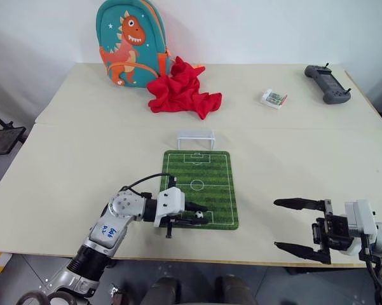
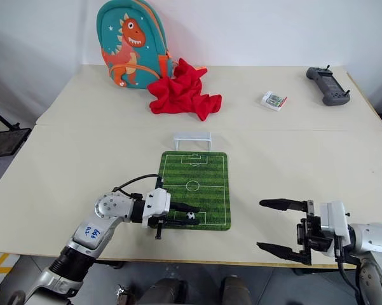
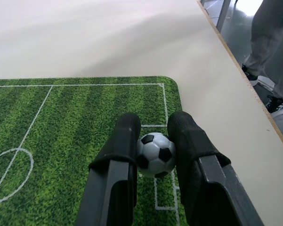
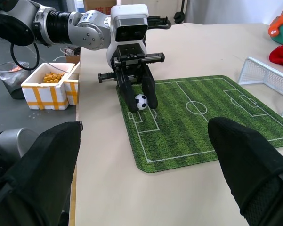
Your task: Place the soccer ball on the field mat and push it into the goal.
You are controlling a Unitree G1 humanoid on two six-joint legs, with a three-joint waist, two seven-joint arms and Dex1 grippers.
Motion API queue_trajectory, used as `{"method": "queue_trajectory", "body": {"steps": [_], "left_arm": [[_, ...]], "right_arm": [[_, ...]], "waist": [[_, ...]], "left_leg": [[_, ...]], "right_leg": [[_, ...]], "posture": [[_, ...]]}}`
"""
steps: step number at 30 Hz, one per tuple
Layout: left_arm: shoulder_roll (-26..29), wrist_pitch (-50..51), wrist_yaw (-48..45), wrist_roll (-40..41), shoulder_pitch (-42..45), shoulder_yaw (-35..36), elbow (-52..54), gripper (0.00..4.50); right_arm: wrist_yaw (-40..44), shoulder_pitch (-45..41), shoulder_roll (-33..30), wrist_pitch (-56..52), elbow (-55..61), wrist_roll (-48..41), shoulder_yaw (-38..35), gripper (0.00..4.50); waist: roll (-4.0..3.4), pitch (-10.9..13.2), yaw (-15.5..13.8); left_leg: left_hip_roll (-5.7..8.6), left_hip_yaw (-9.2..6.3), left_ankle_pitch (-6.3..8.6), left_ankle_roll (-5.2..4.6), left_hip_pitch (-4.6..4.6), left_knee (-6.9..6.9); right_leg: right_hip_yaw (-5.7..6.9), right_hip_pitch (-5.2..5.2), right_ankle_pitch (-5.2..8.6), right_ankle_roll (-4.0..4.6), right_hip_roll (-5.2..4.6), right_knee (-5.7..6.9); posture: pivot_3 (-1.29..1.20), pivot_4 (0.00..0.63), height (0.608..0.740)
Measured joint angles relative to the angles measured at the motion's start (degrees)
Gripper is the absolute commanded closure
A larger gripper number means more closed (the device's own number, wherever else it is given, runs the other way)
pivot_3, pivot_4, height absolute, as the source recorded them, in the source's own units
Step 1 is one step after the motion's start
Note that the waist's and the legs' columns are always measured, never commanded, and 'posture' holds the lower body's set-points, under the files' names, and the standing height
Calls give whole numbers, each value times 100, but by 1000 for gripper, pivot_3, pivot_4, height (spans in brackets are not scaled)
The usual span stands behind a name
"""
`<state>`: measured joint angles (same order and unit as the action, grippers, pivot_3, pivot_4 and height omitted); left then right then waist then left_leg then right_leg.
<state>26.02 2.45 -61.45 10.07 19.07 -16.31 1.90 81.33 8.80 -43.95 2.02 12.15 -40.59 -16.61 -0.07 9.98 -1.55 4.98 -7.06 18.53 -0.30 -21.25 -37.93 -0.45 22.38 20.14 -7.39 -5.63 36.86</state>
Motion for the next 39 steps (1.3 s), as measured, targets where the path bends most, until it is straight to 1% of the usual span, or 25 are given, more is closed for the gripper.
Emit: {"method": "queue_trajectory", "body": {"steps": [8,10,11,18,20,28,31,33,34,35,36,37,39], "left_arm": [[74,8,35,-22,-77,0,-40,3654],[74,17,43,-21,-93,0,-40,2941],[74,33,45,-19,-101,0,-39,2736],[67,77,49,-4,-108,0,-38,564],[66,75,60,-5,-111,0,-38,34],[-94,-31,90,222,-181,152,-6,34],[-193,-14,58,843,-297,534,356,34],[-25,129,-51,1396,-424,899,868,426],[162,230,-114,1544,-512,1009,1068,638],[522,434,-215,1685,-726,1133,1329,883],[687,543,-272,1723,-860,1180,1389,1268],[833,683,-312,1771,-1042,1209,1480,1508],[1006,902,-372,1848,-1387,1180,1678,2133]], "right_arm": [[-67,-1,40,0,8,30,12,0],[-79,-9,50,0,10,35,15,0],[-87,-22,64,0,11,36,17,0],[-120,-67,110,-7,15,43,41,0],[-137,-68,117,-15,17,47,41,0],[-171,-66,158,-83,102,99,54,0],[-176,-91,193,-83,103,111,64,0],[-202,-133,219,-73,89,120,60,0],[-206,-166,244,-48,69,122,47,0],[-202,-207,272,35,12,123,26,0],[-197,-209,274,57,-48,123,-1,0],[-171,-241,276,84,-137,132,1,0],[-100,-311,281,204,-254,165,-11,0]], "waist": [[0,0,0],[0,0,1],[0,0,1],[0,0,1],[0,0,1],[0,0,1],[2,1,2],[2,1,22],[0,0,33],[-3,-2,53],[-7,-4,50],[-8,-4,31],[-7,-4,15]], "left_leg": [[0,0,0,0,0,0],[0,0,0,0,0,0],[0,0,0,0,0,0],[0,0,0,0,0,-1],[0,0,0,0,0,-1],[0,0,0,0,0,-1],[-2,-1,0,0,-1,-2],[-7,0,0,1,1,-1],[-9,1,1,3,4,0],[-10,2,2,5,10,6],[-8,2,2,4,11,6],[-6,1,1,4,10,6],[-5,1,2,2,8,1]], "right_leg": [[0,0,0,0,0,0],[0,0,0,0,0,0],[0,0,0,0,0,1],[0,0,0,0,0,1],[0,0,0,0,0,1],[-1,0,0,0,0,2],[-1,1,0,0,-1,2],[-1,2,0,0,1,2],[-2,2,1,1,4,4],[-6,1,1,2,6,4],[-6,-1,1,2,5,3],[-6,-1,1,2,4,3],[-6,-4,1,2,1,0]], "posture": [[0,150,740],[0,150,740],[0,150,740],[0,150,740],[0,150,740],[0,150,740],[0,150,740],[0,150,740],[0,150,740],[0,150,740],[0,150,740],[0,150,740],[0,150,740]]}}
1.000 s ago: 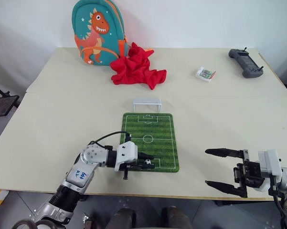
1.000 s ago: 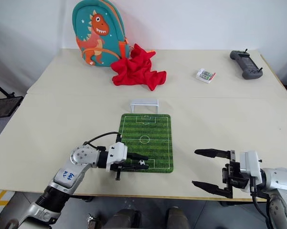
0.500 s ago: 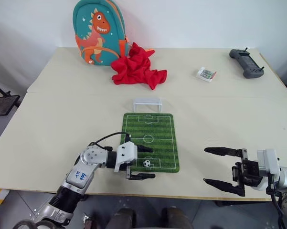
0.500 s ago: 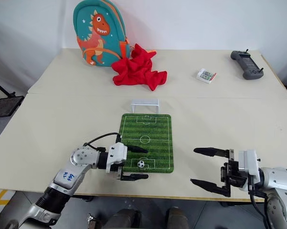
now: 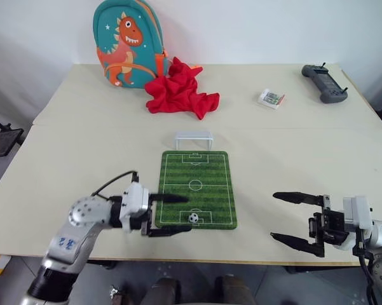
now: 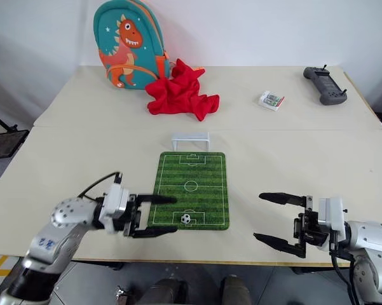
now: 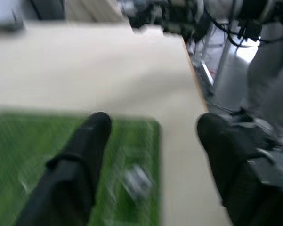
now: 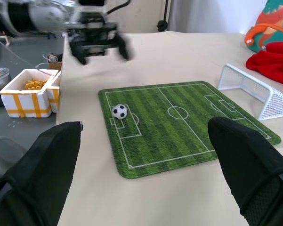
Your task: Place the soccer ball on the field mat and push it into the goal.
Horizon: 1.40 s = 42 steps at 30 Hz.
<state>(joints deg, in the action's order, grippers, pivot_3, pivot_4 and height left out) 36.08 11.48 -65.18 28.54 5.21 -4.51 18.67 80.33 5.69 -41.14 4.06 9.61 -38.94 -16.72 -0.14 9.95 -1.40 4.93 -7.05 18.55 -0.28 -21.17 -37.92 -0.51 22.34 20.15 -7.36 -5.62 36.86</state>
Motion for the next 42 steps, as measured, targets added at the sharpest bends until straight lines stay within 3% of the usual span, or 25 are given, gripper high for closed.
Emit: {"method": "queue_trajectory", "body": {"steps": [7,8,13,28,36,42], "left_arm": [[-125,225,281,-326,-480,-653,349,4341],[-170,221,336,-416,-480,-765,329,4478],[-580,35,652,-823,-372,-1015,18,4478],[-914,-267,820,-1253,389,-1061,-1003,4478],[-1735,-969,1454,-1655,1793,-836,-2483,4478],[-1667,-1261,1398,-1389,1989,-337,-2578,4478]], "right_arm": [[256,-159,0,441,-498,166,-14,0],[274,-159,-1,466,-528,180,-14,0],[358,-107,-67,455,-573,201,-12,0],[219,292,-63,339,-396,207,-7,0],[-428,139,294,284,-97,197,11,0],[-1126,123,661,140,-52,172,0,0]], "waist": [[1,1,-44],[1,1,-31],[-2,-1,-14],[-3,-1,-22],[3,2,-28],[3,1,23]], "left_leg": [[3,-11,1,-4,6,-1],[3,-11,1,-5,7,-1],[1,-11,1,-5,8,1],[3,-11,1,-4,8,-1],[15,-11,-1,-7,2,-10],[17,-4,-1,-3,1,0]], "right_leg": [[7,-25,0,0,-2,-31],[7,-25,0,0,-2,-31],[10,-24,0,0,0,-28],[11,-25,0,0,0,-28],[11,-15,-3,-7,-4,-13],[12,22,-3,-7,9,17]], "posture": [[0,150,740],[0,150,740],[0,150,740],[0,150,740],[0,150,740],[0,150,740]]}}
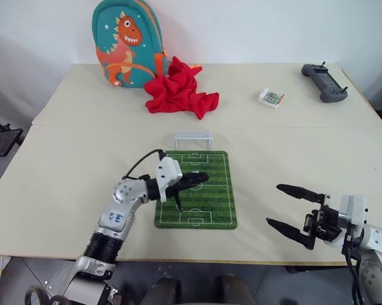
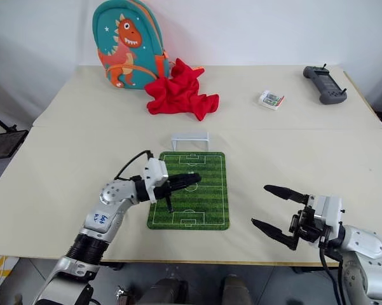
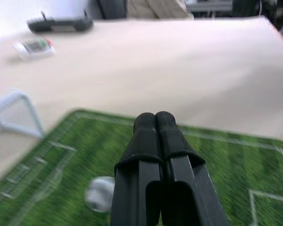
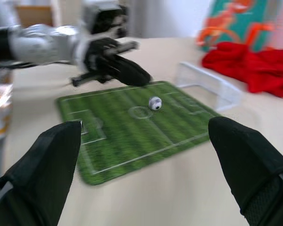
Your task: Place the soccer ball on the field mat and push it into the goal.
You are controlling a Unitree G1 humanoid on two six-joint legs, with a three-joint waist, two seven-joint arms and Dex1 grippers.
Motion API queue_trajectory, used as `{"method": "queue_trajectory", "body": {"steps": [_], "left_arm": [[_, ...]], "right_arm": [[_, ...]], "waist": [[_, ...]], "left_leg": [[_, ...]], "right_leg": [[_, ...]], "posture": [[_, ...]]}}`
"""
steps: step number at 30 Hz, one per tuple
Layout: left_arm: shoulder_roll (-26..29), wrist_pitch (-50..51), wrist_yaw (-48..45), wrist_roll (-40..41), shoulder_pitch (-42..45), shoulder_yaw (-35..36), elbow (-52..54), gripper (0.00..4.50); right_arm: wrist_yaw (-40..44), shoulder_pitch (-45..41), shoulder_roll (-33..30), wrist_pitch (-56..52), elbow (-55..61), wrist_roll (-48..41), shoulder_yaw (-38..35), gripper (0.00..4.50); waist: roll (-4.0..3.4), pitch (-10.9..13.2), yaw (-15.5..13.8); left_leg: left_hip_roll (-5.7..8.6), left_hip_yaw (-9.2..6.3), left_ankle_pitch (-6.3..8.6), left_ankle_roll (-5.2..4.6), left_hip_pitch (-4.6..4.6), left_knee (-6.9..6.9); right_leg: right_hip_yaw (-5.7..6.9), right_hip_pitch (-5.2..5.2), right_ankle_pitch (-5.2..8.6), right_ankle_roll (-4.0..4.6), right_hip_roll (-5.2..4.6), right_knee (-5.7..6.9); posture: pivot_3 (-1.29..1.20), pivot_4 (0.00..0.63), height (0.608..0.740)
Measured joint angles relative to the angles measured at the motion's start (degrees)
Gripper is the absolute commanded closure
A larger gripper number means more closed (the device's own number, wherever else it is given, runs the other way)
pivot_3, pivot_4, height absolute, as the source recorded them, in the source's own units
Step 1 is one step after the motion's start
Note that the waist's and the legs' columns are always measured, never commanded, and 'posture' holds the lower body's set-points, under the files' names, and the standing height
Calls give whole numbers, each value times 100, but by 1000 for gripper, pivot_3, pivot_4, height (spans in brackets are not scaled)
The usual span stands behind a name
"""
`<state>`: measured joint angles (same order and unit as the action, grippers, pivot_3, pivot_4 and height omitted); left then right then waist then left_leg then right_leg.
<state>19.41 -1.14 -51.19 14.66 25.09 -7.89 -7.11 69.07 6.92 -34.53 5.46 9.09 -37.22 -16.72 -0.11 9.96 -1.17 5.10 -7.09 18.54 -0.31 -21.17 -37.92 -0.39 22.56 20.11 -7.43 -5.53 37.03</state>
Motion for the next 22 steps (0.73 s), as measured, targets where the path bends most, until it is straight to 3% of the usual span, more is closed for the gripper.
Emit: {"method": "queue_trajectory", "body": {"steps": [3,7,10,14,22], "left_arm": [[386,37,-296,325,-427,287,345,4478],[1224,189,-452,1007,-1403,1543,775,4478],[1531,365,-327,1259,-1979,2241,1132,4478],[1499,588,-17,1316,-2661,2431,1500,4478],[1200,711,939,1253,-3058,2895,1956,4478]], "right_arm": [[-209,-127,104,-43,-10,1,-10,0],[-461,-492,334,180,-303,96,-77,0],[-584,-665,498,420,-545,279,-96,0],[-706,-848,621,506,-732,352,-65,0],[-909,-1129,845,845,-1099,581,10,0]], "waist": [[0,0,18],[0,0,88],[-2,-1,37],[-2,-1,-41],[-2,-1,-11]], "left_leg": [[0,0,0,0,2,-2],[-4,-14,0,3,3,0],[7,-16,0,0,4,0],[11,-19,1,-4,1,-1],[6,-16,1,-2,3,7]], "right_leg": [[-10,-1,0,0,-1,0],[-31,-4,2,5,-1,0],[-33,-10,2,5,-12,-6],[-33,-13,1,4,-15,-11],[-33,-8,2,4,-10,-9]], "posture": [[0,150,740],[0,150,740],[0,150,740],[0,150,740],[0,150,740]]}}
